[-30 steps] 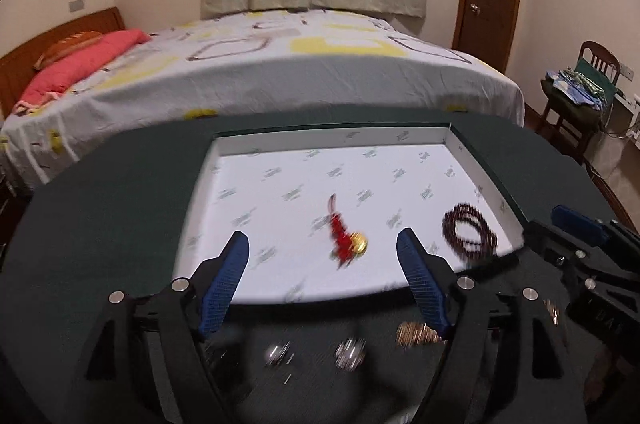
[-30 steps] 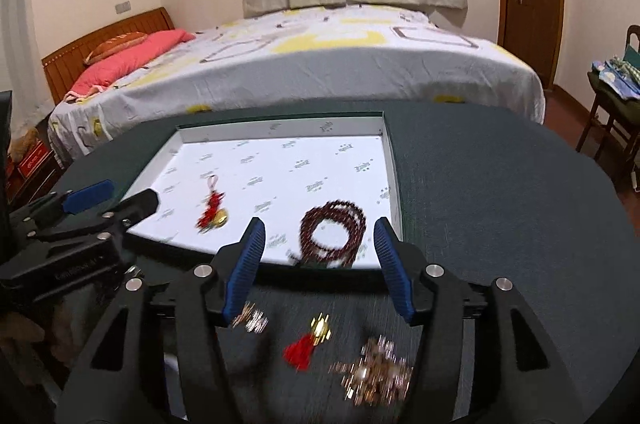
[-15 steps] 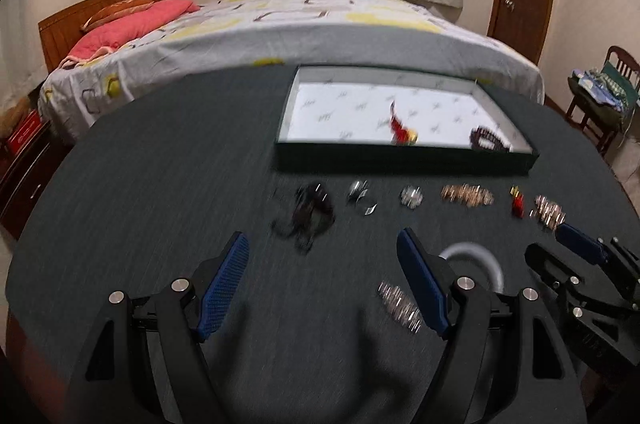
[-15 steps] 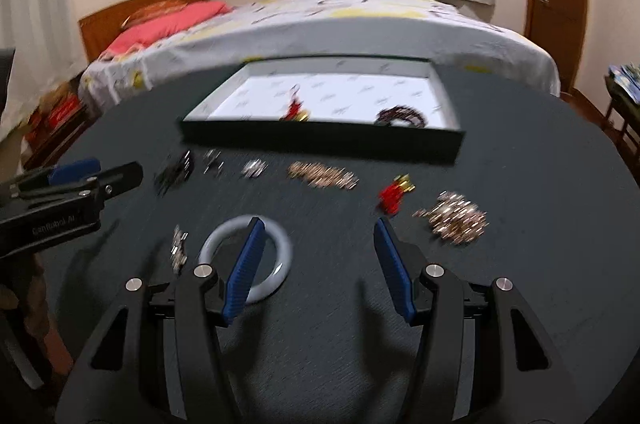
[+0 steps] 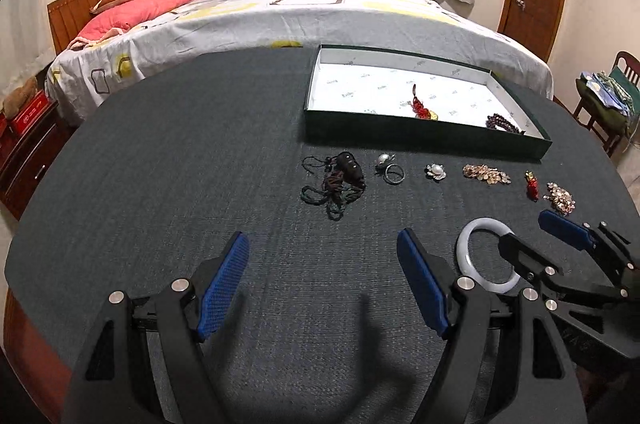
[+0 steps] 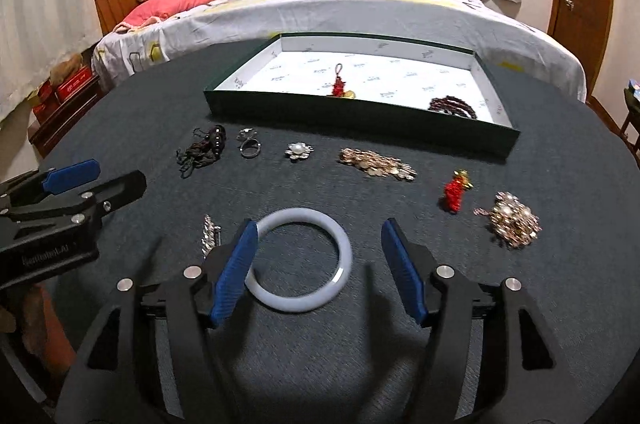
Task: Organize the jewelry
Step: 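Move the right tool to the white jade bangle while the left withdraws from the box, then grasp the white bangle with the right tool while the left grasps the silver rhinestone brooch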
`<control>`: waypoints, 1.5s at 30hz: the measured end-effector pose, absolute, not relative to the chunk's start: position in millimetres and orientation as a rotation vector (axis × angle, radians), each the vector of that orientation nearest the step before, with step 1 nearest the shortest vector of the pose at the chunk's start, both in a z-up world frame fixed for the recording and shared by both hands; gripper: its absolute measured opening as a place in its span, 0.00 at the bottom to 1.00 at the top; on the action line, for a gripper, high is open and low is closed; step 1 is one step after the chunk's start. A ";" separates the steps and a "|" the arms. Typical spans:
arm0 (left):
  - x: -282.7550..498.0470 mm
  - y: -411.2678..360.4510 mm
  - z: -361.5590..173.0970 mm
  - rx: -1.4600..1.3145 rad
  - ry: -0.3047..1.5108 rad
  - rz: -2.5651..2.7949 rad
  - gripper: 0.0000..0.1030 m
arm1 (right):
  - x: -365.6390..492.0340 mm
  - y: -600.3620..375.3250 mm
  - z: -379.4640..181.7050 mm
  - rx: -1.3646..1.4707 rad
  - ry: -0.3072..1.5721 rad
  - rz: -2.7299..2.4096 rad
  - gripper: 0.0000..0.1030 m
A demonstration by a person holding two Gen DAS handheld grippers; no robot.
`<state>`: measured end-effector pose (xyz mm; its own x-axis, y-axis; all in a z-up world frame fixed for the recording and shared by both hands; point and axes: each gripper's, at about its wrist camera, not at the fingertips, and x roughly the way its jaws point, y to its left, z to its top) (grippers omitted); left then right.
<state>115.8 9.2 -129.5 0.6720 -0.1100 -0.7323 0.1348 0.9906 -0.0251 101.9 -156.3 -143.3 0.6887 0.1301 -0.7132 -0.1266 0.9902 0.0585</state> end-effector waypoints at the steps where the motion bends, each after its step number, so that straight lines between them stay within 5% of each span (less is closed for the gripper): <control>1: 116.9 10.3 -130.0 0.029 0.825 -0.136 0.72 | 103.6 -154.1 -144.2 0.003 0.803 0.145 0.63; 14: 121.2 19.9 -140.4 0.012 0.862 -0.113 0.72 | 118.6 -139.4 -162.8 -0.037 0.897 0.150 0.70; 36: 111.0 -43.6 -148.3 0.075 0.895 -0.238 0.71 | 90.9 -203.8 -153.0 0.068 0.863 0.091 0.66; 45: 110.1 -40.5 -161.3 0.105 0.974 -0.236 0.45 | 87.5 -213.0 -151.9 0.102 0.855 0.099 0.66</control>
